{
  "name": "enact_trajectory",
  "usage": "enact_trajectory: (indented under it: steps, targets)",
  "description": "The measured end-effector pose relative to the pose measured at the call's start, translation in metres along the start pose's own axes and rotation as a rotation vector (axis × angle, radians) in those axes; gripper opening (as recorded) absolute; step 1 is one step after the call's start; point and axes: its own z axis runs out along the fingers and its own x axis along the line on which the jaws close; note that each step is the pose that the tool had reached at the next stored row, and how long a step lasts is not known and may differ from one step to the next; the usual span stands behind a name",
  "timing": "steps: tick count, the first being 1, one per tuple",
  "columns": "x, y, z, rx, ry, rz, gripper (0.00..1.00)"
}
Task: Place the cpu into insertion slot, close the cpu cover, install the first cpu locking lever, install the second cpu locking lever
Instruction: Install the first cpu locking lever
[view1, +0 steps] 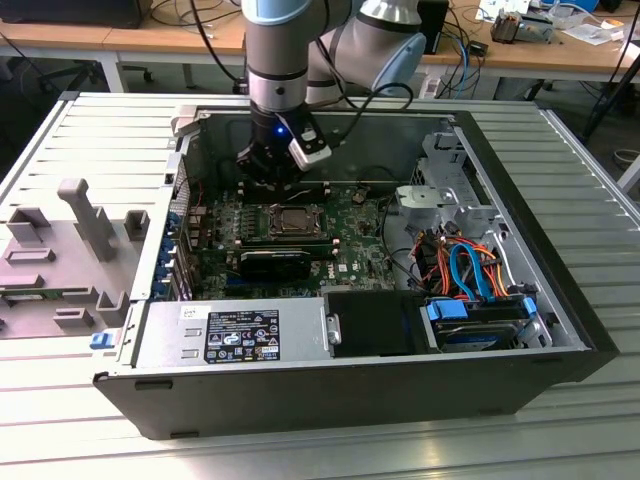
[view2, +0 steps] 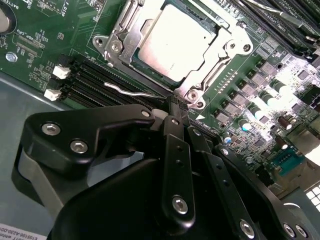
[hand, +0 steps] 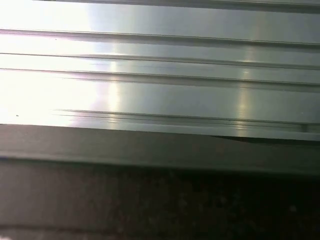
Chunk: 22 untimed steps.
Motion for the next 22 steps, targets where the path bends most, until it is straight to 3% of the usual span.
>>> enact_trajectory:
  steps: [7, 16, 22]
  targets:
    - [-0.0091, -0.0005, 0.0004, -0.0010, 0.0037, 0.000, 0.11]
    - [-0.0285, -0.0015, 0.0036, -0.0031, 0.0161, 0.000, 0.11]
    - [-0.0367, -0.0020, 0.0058, -0.0038, 0.0205, 0.000, 0.11]
